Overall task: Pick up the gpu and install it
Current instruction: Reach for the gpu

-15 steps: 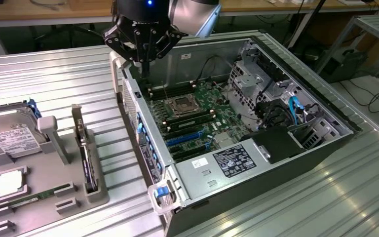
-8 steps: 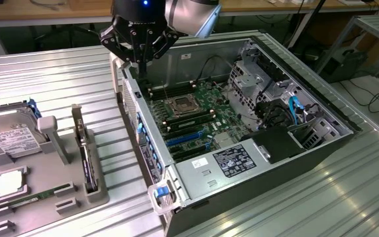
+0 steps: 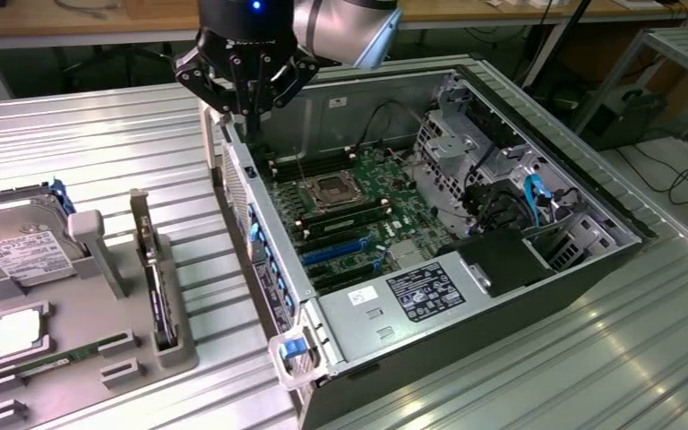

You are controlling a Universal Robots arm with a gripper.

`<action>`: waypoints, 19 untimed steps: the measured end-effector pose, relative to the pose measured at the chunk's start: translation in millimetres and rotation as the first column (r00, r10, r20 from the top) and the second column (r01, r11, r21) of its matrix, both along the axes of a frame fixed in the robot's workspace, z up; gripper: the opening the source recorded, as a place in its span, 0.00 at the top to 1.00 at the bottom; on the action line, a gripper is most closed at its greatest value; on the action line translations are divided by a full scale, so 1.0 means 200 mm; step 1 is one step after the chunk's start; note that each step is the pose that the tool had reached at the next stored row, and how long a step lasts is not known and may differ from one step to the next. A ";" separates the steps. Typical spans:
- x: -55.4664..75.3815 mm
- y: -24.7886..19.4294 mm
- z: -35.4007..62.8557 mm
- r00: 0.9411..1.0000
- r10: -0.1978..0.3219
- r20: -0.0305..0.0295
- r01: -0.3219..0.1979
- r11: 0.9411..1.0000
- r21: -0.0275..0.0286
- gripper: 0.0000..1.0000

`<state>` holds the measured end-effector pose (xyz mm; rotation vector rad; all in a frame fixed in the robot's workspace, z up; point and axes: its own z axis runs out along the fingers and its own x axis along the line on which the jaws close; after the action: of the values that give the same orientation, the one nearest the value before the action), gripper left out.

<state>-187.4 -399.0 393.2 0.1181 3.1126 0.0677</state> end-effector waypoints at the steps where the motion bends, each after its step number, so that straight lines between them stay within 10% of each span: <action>1: -0.01 0.000 0.000 1.000 0.000 0.000 0.000 1.000 0.000 0.89; 19: -0.08 -0.001 0.000 1.000 0.000 0.000 0.000 1.000 0.000 0.89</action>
<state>-202.8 -399.1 393.1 0.1181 3.1128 0.0675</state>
